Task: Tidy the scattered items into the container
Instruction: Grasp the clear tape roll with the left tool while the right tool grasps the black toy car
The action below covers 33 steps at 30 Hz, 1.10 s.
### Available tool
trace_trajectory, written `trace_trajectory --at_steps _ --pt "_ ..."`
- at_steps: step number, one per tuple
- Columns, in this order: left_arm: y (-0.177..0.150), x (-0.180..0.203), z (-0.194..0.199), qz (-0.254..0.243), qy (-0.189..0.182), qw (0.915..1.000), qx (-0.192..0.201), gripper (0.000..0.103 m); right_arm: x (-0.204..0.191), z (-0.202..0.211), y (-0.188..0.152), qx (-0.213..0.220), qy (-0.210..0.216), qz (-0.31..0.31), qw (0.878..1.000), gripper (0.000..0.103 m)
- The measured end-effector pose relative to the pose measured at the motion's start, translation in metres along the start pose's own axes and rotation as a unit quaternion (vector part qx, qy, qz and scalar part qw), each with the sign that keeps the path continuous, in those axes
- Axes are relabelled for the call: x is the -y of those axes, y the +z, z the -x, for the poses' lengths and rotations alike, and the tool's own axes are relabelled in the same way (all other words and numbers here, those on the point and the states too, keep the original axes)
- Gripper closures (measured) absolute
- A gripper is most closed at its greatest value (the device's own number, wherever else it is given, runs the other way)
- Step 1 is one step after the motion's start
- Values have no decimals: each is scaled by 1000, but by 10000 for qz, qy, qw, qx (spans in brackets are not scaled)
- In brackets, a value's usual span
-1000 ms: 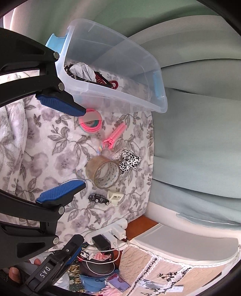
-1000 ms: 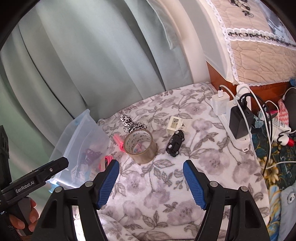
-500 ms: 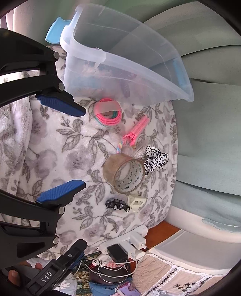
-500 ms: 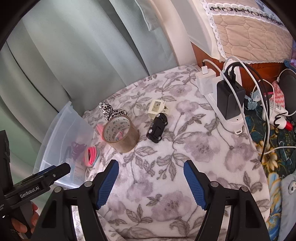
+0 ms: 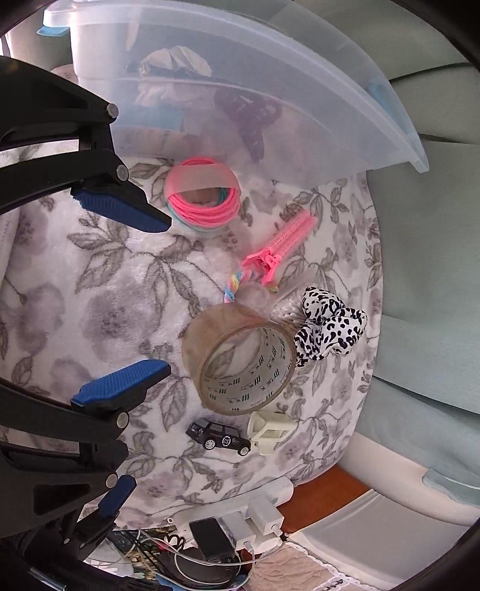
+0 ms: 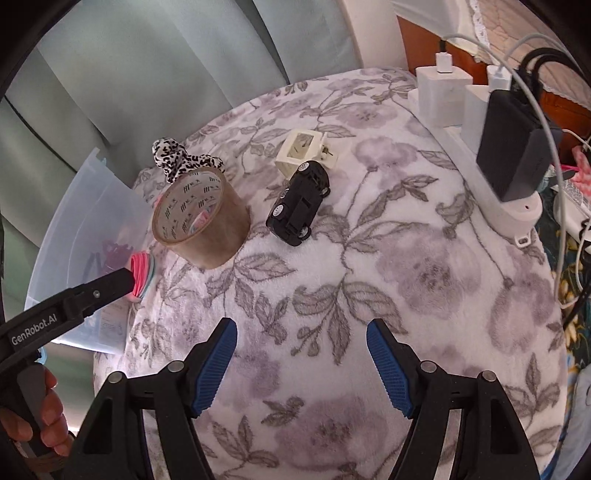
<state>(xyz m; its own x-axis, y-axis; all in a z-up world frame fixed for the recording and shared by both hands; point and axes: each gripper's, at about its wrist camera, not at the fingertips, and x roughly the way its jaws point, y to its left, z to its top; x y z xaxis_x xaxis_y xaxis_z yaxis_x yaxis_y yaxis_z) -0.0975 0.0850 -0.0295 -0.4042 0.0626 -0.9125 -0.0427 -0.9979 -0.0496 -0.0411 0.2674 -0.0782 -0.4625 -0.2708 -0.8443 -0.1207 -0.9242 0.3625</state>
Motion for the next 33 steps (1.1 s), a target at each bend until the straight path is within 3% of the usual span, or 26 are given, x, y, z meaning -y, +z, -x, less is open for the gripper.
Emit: trace_trajectory --at_steps 13,18,23,28,31,33 --pt "47 6 -47 179 -240 9995 59 31 -2 -42 52 155 -242 63 9996 27" --pt "52 5 -63 171 -213 9996 36 42 -2 -47 60 420 -288 -9 9987 28" --pt "54 2 -77 174 -155 9997 -26 51 -4 -58 66 489 -334 11 9982 36" --pt "54 1 -86 165 -180 9997 -93 52 -5 -64 68 623 -477 124 9968 46" --pt "54 4 -84 94 -282 9995 -61 66 -4 -63 69 667 -491 94 9965 60" --pt "53 6 -83 37 -335 9994 -36 74 -2 -60 69 671 -393 33 9970 63"
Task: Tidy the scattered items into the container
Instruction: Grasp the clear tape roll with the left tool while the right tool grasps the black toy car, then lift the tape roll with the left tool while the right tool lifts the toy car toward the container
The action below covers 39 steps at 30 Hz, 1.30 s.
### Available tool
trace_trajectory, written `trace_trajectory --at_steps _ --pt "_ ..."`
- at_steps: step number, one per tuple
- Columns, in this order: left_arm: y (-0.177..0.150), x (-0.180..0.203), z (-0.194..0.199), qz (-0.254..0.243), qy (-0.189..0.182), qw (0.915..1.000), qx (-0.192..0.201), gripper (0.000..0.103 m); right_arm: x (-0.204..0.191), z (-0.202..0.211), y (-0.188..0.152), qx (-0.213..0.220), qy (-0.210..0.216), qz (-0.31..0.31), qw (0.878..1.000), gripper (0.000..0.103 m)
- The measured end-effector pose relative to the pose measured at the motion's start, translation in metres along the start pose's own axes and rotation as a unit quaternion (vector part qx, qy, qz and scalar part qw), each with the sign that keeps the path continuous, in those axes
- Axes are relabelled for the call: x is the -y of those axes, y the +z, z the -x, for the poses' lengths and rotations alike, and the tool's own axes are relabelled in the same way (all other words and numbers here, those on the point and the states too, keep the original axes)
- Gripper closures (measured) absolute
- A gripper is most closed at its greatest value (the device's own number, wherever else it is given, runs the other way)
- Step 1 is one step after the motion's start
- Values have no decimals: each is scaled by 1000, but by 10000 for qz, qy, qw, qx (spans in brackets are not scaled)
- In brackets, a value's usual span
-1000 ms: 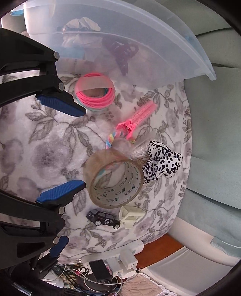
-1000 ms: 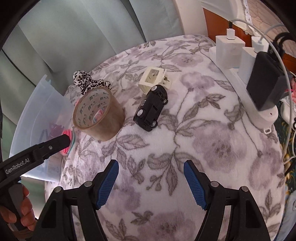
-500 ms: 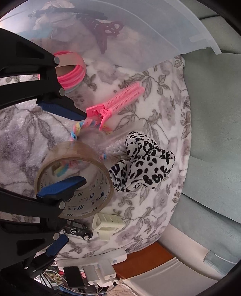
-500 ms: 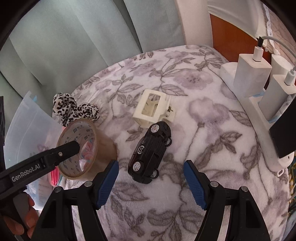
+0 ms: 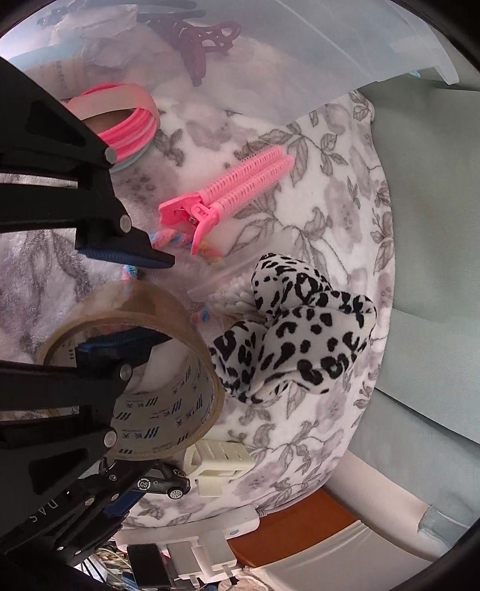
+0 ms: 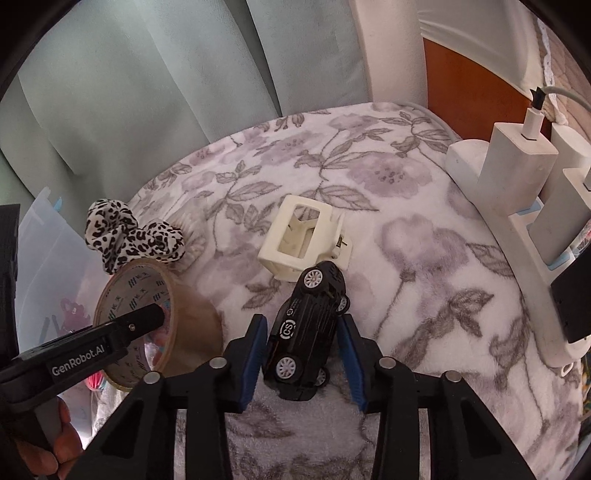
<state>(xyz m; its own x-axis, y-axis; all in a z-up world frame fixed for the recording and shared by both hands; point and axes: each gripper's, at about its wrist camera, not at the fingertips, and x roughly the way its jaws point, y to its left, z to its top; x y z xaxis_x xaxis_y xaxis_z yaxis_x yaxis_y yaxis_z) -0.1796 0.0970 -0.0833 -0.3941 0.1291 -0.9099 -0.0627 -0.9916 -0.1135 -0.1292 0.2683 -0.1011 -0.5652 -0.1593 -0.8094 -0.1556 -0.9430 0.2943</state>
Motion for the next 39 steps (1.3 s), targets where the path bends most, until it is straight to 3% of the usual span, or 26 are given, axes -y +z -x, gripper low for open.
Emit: trace_trajectory --at_steps 2,17,26,39 --pt "-1 3 0 -82 6 10000 26 80 2 2 -1 -18 40 -52 10000 66" --pt "-19 0 23 -1 48 10000 19 88 -1 30 -15 -126 268 -132 9995 71" --pt "-37 -5 58 52 101 9998 140 88 -5 73 -20 178 298 -116 9993 71" --pt "-52 -10 134 17 29 9977 679 88 -31 145 -33 793 486 164 9955 71"
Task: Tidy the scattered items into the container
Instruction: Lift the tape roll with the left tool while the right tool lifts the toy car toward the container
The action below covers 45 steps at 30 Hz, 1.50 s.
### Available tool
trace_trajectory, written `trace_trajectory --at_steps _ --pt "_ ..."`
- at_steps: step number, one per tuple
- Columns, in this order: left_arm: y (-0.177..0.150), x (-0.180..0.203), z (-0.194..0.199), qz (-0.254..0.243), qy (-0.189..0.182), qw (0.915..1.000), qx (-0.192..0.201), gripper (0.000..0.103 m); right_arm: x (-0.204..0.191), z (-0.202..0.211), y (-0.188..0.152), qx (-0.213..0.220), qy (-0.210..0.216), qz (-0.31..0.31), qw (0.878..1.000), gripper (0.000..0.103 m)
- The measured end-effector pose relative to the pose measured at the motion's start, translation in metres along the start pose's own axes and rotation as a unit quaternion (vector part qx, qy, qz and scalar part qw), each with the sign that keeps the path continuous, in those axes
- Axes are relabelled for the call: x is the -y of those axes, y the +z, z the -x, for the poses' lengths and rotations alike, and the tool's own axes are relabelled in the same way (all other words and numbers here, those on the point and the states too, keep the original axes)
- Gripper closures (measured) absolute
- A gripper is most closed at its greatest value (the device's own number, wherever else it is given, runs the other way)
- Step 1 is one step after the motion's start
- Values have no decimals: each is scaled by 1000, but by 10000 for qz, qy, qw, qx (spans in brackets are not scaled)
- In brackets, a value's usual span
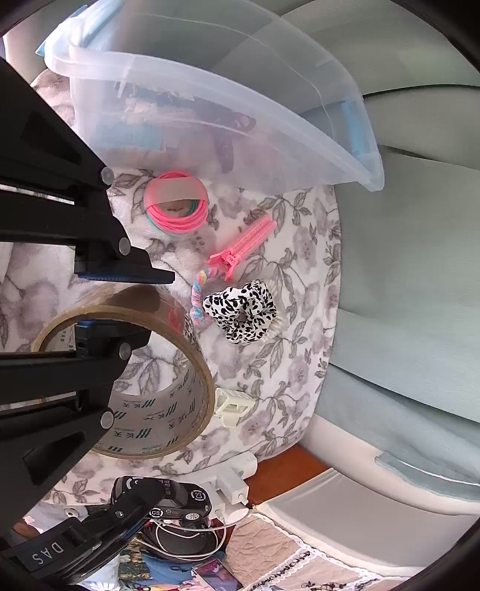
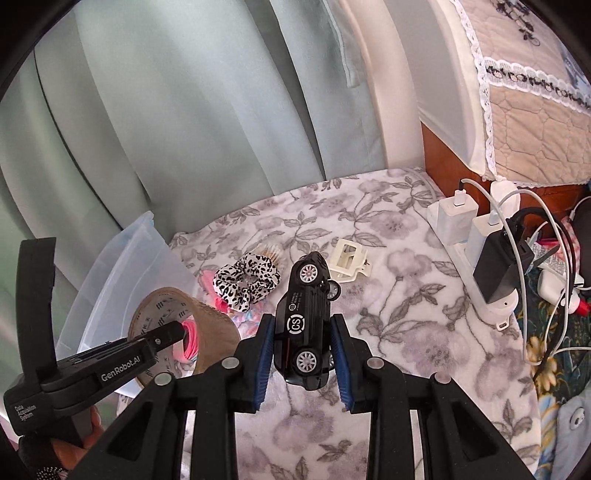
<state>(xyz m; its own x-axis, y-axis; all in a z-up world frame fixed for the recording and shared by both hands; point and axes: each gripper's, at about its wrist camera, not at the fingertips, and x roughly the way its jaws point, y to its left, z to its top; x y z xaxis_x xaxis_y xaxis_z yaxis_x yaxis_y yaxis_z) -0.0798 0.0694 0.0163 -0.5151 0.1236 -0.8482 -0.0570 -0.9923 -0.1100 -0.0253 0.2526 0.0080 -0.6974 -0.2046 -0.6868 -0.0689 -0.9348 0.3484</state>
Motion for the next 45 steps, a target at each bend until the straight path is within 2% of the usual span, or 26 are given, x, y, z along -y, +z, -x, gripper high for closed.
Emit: trace_trajectory --at_steps 4,13,21,29,45 --pt "1 3 23 -60 -49 9996 271 88 -11 23 1 307 85 75 9995 71" --pt "2 -9 61 -4 -234 9974 685 88 -28 47 10 554 -27 215 9982 71" --pt "8 -45 91 328 -361 9930 1071 88 -58 68 22 925 -67 503 9944 71" --pt "11 -94 115 838 -348 9862 1386 88 -101 85 30 1037 200 949 9899 71" --pt "-6 -167 120 1478 -283 9764 1550 88 -179 60 14 628 503 1783 9807 71"
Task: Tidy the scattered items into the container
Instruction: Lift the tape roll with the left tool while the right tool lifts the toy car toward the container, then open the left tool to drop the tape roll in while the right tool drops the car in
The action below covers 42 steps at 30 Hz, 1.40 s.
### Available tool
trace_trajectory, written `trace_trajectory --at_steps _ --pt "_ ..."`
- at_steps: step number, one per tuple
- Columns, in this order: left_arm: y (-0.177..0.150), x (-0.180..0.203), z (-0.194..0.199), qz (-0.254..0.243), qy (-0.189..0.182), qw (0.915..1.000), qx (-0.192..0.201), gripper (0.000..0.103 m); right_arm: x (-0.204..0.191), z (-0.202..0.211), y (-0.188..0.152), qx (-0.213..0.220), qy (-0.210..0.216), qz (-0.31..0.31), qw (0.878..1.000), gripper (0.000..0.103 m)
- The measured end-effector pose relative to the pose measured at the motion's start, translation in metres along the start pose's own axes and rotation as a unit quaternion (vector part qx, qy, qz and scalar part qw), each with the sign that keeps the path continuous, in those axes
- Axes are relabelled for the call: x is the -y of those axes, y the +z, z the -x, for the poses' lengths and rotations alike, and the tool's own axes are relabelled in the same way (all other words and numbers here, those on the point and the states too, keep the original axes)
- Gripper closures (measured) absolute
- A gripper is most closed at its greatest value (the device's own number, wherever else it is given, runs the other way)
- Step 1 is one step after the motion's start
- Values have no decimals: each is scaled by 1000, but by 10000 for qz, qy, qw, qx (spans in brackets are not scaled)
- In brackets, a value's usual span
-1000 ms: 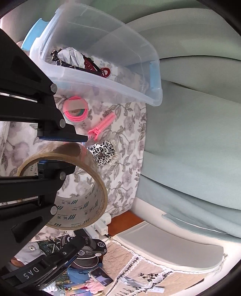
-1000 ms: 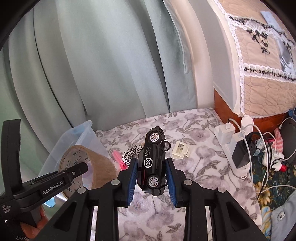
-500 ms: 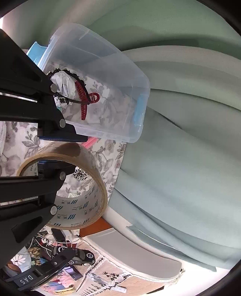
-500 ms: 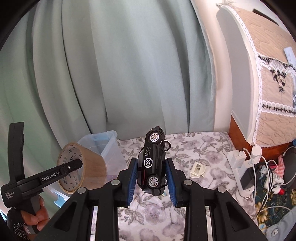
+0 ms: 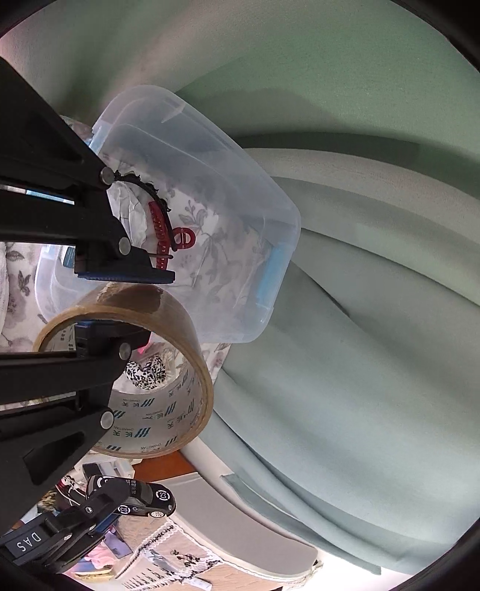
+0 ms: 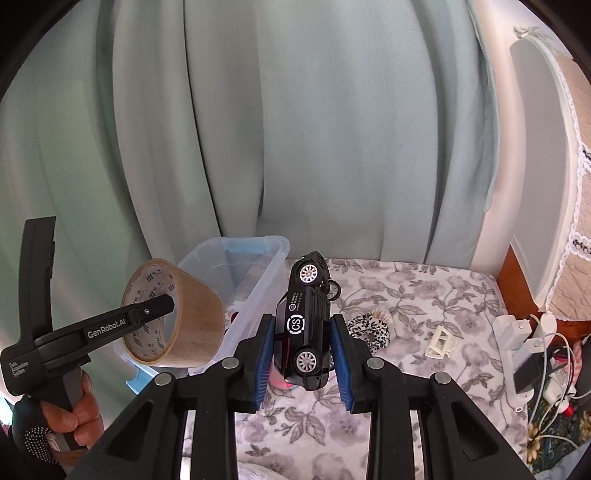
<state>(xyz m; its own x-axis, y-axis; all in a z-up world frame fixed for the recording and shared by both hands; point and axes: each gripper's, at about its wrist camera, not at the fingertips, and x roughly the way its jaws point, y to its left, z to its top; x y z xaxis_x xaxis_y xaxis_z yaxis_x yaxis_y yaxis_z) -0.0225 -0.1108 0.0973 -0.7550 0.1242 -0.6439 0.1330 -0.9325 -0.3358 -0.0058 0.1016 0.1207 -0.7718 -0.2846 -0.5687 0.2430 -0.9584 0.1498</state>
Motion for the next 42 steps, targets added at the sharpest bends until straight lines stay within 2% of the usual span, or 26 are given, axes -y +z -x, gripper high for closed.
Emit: trace_trajectory --at_steps 19,28,37,42 --pt "2 -65 -15 519 431 9977 -56 88 -67 -51 1 -509 509 698 9950 71" --pt "1 -76 -27 650 532 9964 -124 88 -83 -68 1 -695 674 899 9912 71" --pt "2 -82 -33 802 672 9944 -116 88 -97 -87 -1 -857 1010 1100 9851 71" --pt "2 -86 -40 843 695 9938 -195 88 -103 -104 -7 -1109 1179 1198 9795 71"
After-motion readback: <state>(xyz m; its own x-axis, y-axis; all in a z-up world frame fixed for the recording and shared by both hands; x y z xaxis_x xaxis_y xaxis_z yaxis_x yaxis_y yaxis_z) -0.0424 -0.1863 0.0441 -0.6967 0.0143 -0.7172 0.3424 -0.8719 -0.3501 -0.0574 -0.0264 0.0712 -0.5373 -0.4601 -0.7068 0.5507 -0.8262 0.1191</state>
